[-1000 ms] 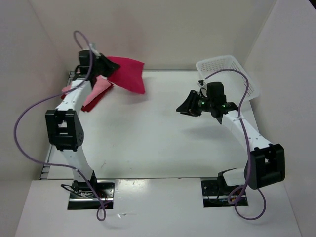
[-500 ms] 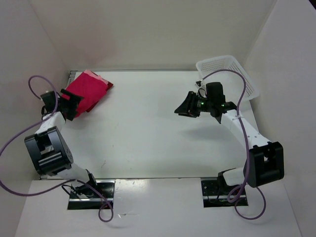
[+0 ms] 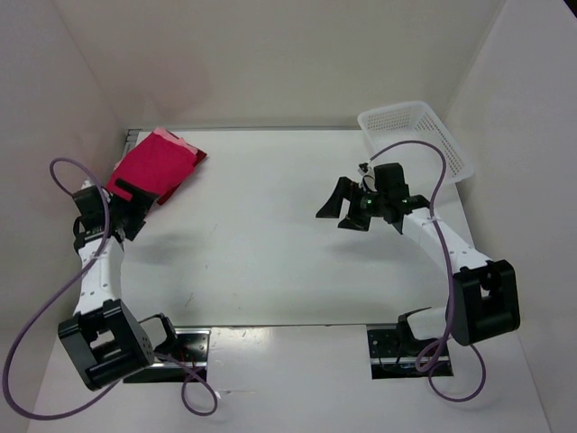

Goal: Fold and stack the t-shirts

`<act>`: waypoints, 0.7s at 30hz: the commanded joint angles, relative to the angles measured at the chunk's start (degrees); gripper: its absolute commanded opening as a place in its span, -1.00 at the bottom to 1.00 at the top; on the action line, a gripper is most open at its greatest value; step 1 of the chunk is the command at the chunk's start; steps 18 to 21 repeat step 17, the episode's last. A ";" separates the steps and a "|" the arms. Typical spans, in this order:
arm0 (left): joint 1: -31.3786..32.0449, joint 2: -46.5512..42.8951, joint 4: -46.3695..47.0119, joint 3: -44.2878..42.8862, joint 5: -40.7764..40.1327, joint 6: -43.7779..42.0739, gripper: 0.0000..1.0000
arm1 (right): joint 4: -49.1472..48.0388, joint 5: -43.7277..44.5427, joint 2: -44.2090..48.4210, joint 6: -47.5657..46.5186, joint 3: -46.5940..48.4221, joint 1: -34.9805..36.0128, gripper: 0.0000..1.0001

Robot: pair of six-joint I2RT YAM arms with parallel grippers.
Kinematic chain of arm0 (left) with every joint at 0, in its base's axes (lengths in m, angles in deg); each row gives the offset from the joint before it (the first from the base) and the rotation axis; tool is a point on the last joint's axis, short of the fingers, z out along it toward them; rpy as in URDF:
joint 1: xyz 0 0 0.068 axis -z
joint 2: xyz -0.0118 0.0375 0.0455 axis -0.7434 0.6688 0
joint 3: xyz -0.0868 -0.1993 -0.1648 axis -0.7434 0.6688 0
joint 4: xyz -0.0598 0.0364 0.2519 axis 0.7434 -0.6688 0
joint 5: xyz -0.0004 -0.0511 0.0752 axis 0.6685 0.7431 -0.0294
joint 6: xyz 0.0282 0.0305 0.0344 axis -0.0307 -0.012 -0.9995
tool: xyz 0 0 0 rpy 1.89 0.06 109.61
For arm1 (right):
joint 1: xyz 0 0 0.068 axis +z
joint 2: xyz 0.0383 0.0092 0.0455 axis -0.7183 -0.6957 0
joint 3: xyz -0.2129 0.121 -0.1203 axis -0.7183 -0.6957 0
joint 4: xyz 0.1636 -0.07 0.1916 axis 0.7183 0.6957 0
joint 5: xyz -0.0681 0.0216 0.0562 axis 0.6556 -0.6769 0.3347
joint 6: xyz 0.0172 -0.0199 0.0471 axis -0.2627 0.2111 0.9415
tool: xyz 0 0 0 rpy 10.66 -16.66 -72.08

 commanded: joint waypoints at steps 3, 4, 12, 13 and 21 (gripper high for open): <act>1.42 -8.04 -8.80 2.86 11.47 -6.55 0.99 | 1.22 4.92 3.10 -1.55 -1.36 0.35 1.00; 2.56 -11.28 -9.34 4.44 13.39 -6.55 0.99 | 0.35 4.39 3.10 -0.77 -2.14 0.35 1.00; 9.42 -15.62 -7.15 13.76 21.14 -3.57 0.99 | -1.68 4.90 4.85 1.88 -5.31 0.88 1.00; 9.43 -15.62 -7.15 13.77 21.84 -3.57 0.99 | -1.68 4.91 4.85 1.88 -5.31 0.88 1.00; 9.43 -15.01 -8.27 10.71 22.37 -6.45 0.99 | -1.16 6.05 4.25 1.35 -5.31 0.88 1.00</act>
